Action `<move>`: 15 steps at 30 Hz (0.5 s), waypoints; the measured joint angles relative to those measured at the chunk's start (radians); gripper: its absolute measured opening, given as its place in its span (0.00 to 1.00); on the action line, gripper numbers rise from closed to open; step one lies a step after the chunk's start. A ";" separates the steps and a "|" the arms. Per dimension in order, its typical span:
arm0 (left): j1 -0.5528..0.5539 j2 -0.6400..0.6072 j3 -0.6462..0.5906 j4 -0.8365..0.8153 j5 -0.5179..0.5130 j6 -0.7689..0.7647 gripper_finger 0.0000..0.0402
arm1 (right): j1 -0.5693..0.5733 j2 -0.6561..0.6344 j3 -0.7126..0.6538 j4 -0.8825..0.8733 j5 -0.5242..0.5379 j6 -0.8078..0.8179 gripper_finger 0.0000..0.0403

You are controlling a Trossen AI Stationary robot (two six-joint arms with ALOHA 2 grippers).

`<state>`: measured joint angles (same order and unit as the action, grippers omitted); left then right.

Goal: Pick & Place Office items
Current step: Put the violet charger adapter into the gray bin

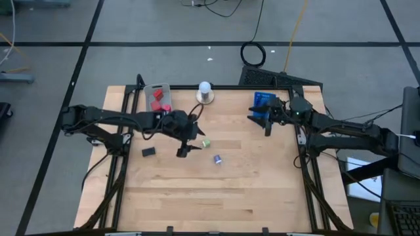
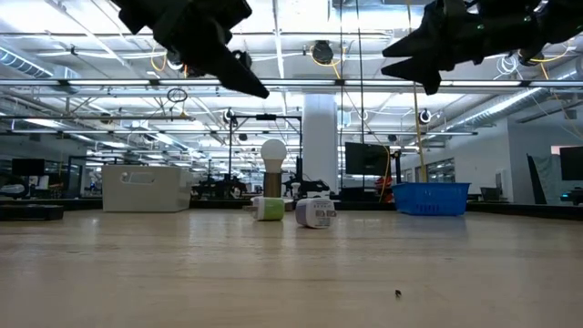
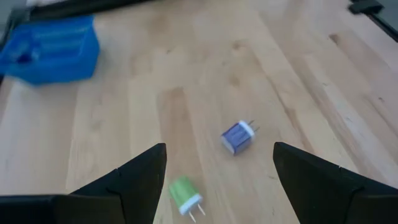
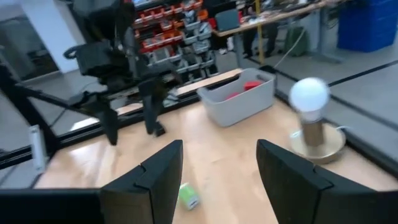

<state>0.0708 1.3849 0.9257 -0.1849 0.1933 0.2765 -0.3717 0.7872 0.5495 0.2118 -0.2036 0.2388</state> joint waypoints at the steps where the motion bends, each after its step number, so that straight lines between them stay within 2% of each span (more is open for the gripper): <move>1: -0.006 0.000 0.000 0.007 0.005 0.029 0.74 | 0.013 0.000 0.000 -0.001 0.000 0.008 0.49; 7: -0.026 0.000 0.018 0.015 0.047 0.184 0.74 | 0.072 0.009 0.000 -0.002 -0.006 0.047 0.49; 15: -0.027 0.000 0.144 -0.071 0.050 0.246 0.74 | 0.120 0.012 0.000 -0.006 -0.005 0.070 0.49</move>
<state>0.0441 1.3849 1.0700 -0.2560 0.2428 0.5230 -0.2519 0.7994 0.5495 0.2053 -0.2089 0.3087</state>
